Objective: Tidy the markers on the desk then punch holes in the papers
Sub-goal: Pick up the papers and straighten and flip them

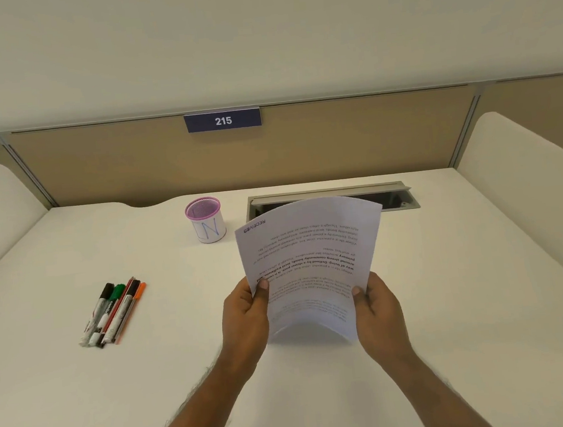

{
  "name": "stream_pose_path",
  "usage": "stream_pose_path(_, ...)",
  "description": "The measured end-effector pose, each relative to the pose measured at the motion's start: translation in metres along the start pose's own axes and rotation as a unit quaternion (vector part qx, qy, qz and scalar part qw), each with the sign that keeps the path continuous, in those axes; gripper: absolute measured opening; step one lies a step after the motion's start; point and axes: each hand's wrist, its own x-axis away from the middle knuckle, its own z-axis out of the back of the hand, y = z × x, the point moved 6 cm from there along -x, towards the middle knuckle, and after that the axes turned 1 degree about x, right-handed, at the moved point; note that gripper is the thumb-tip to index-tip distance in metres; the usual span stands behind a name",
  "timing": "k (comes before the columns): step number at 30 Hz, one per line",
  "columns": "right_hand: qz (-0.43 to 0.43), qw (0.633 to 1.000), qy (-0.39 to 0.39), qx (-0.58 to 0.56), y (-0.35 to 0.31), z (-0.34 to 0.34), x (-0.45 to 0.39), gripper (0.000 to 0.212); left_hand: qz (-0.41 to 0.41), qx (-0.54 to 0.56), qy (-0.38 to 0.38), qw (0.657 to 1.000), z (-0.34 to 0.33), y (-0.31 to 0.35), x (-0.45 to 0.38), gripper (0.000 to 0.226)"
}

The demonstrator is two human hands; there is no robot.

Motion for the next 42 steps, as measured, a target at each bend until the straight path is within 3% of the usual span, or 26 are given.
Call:
stream_pose_path(24, 0.04, 0.999, 0.023, -0.012, -0.001, 0.004, 0.013, 0.021, -0.007, -0.023, 0.007, 1.0, 0.009, 0.002, 0.0, 0.03)
stream_pose_path(32, 0.005, 0.999, -0.013, -0.046, -0.001, 0.003, 0.008, 0.02, -0.033, -0.075, -0.003, 0.997, 0.013, 0.015, -0.01, 0.031)
stream_pose_path(36, 0.023, 0.997, 0.07, -0.036, -0.027, 0.025, -0.002, 0.035, -0.082, -0.107, 0.015, 0.991, 0.02, 0.038, -0.022, 0.034)
stream_pose_path(39, 0.104, 0.983, 0.15, -0.004, -0.061, 0.049, -0.004, 0.047, -0.129, -0.13, 0.044, 0.982, 0.029, 0.058, -0.027, 0.032)
stream_pose_path(42, 0.197, 0.96, 0.197, 0.017, -0.096, 0.065, -0.002, 0.047, -0.166, -0.178, 0.059, 0.968, 0.034, 0.075, -0.028, 0.032)
